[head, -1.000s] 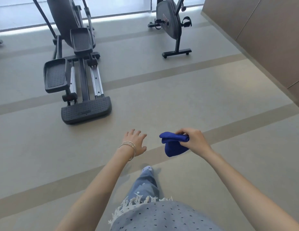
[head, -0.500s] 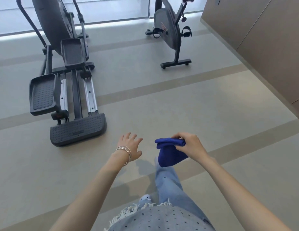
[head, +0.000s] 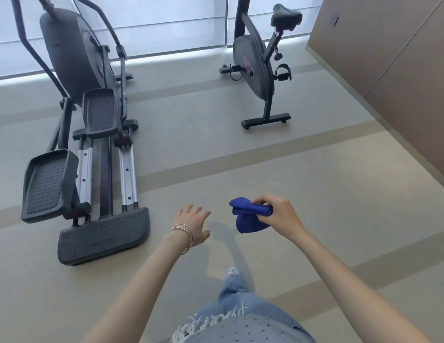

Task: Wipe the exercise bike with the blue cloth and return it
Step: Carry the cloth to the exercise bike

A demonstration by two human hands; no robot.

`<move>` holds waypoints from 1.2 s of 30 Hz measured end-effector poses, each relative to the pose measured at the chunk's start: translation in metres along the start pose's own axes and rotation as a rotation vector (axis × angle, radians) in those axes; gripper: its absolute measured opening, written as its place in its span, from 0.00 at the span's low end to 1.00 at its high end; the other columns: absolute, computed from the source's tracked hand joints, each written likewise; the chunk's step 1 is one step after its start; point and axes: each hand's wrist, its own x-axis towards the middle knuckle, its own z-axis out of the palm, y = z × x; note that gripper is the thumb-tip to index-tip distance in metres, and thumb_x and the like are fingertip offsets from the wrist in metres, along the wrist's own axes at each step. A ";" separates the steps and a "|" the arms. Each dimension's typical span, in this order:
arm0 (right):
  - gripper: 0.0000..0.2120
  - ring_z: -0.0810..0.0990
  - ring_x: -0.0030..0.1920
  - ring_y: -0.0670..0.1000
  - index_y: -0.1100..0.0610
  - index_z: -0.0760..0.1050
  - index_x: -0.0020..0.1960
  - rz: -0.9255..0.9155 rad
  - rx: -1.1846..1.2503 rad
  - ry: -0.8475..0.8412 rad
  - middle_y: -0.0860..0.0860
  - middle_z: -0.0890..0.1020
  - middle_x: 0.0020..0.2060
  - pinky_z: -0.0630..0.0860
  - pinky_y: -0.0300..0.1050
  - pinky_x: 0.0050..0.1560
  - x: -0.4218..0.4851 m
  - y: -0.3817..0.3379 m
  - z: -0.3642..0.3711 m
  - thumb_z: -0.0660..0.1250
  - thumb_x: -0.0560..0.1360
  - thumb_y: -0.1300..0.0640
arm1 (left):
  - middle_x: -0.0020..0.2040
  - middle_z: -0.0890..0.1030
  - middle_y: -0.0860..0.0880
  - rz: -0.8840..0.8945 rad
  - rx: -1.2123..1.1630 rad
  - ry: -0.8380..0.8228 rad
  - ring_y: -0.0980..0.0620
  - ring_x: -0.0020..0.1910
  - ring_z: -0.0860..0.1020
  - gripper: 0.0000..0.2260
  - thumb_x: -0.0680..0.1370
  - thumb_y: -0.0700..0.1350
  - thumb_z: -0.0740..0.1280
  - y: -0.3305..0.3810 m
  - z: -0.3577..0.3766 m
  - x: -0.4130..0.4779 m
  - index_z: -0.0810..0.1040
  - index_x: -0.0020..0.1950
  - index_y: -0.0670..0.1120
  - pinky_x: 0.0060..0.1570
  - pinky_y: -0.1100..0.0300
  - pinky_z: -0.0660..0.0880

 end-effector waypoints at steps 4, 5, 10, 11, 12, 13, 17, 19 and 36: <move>0.17 0.78 0.44 0.48 0.54 0.80 0.50 -0.041 -0.002 -0.038 0.46 0.81 0.43 0.73 0.39 0.47 0.055 -0.005 -0.017 0.66 0.65 0.68 | 0.76 0.59 0.49 -0.009 -0.027 0.002 0.45 0.75 0.54 0.28 0.77 0.56 0.59 0.001 -0.032 0.047 0.56 0.75 0.54 0.72 0.49 0.55; 0.17 0.78 0.44 0.48 0.54 0.80 0.49 -0.049 -0.008 -0.044 0.46 0.81 0.43 0.72 0.39 0.47 0.067 -0.005 -0.021 0.66 0.65 0.68 | 0.76 0.59 0.49 -0.015 -0.031 0.002 0.45 0.75 0.54 0.28 0.77 0.56 0.59 -0.001 -0.039 0.058 0.56 0.75 0.54 0.72 0.49 0.55; 0.17 0.79 0.46 0.46 0.52 0.80 0.49 -0.037 -0.008 -0.047 0.44 0.82 0.44 0.74 0.39 0.49 0.130 0.000 -0.033 0.65 0.65 0.67 | 0.76 0.58 0.48 -0.009 -0.015 -0.019 0.44 0.75 0.53 0.28 0.76 0.55 0.60 -0.018 -0.076 0.120 0.56 0.75 0.53 0.72 0.48 0.55; 0.17 0.79 0.46 0.46 0.52 0.80 0.50 -0.031 -0.012 -0.041 0.44 0.82 0.44 0.74 0.39 0.49 0.144 0.001 -0.034 0.65 0.65 0.67 | 0.76 0.58 0.48 -0.002 -0.013 -0.018 0.43 0.75 0.53 0.28 0.76 0.56 0.60 -0.022 -0.083 0.133 0.56 0.75 0.53 0.72 0.48 0.55; 0.17 0.79 0.46 0.47 0.52 0.80 0.50 -0.026 -0.015 -0.036 0.45 0.82 0.44 0.74 0.40 0.50 0.160 0.001 -0.035 0.65 0.65 0.67 | 0.76 0.58 0.48 0.007 -0.008 -0.014 0.43 0.75 0.53 0.28 0.76 0.56 0.60 -0.025 -0.091 0.148 0.56 0.75 0.53 0.73 0.48 0.55; 0.17 0.79 0.46 0.47 0.52 0.80 0.50 -0.024 -0.017 -0.034 0.45 0.82 0.44 0.74 0.40 0.50 0.177 -0.001 -0.037 0.66 0.65 0.67 | 0.76 0.59 0.48 0.012 -0.004 -0.009 0.43 0.75 0.53 0.28 0.76 0.56 0.60 -0.029 -0.099 0.163 0.56 0.75 0.53 0.73 0.48 0.55; 0.17 0.78 0.45 0.45 0.51 0.80 0.49 -0.028 -0.026 -0.015 0.41 0.81 0.42 0.72 0.37 0.47 0.254 -0.013 -0.045 0.66 0.65 0.67 | 0.75 0.60 0.49 0.025 0.021 0.019 0.44 0.75 0.55 0.28 0.76 0.56 0.59 -0.056 -0.138 0.224 0.57 0.74 0.54 0.72 0.49 0.55; 0.17 0.79 0.45 0.45 0.51 0.80 0.49 -0.031 -0.005 0.009 0.43 0.82 0.43 0.72 0.35 0.47 0.289 -0.022 -0.053 0.65 0.65 0.67 | 0.75 0.60 0.48 0.032 0.044 0.014 0.44 0.74 0.55 0.28 0.76 0.56 0.59 -0.073 -0.163 0.253 0.57 0.74 0.54 0.71 0.50 0.56; 0.17 0.79 0.46 0.48 0.54 0.80 0.51 -0.050 -0.036 0.107 0.48 0.82 0.45 0.73 0.38 0.48 0.546 -0.037 -0.117 0.67 0.66 0.69 | 0.76 0.59 0.48 0.145 0.082 0.052 0.44 0.75 0.53 0.28 0.76 0.55 0.60 -0.131 -0.322 0.483 0.56 0.74 0.53 0.73 0.49 0.54</move>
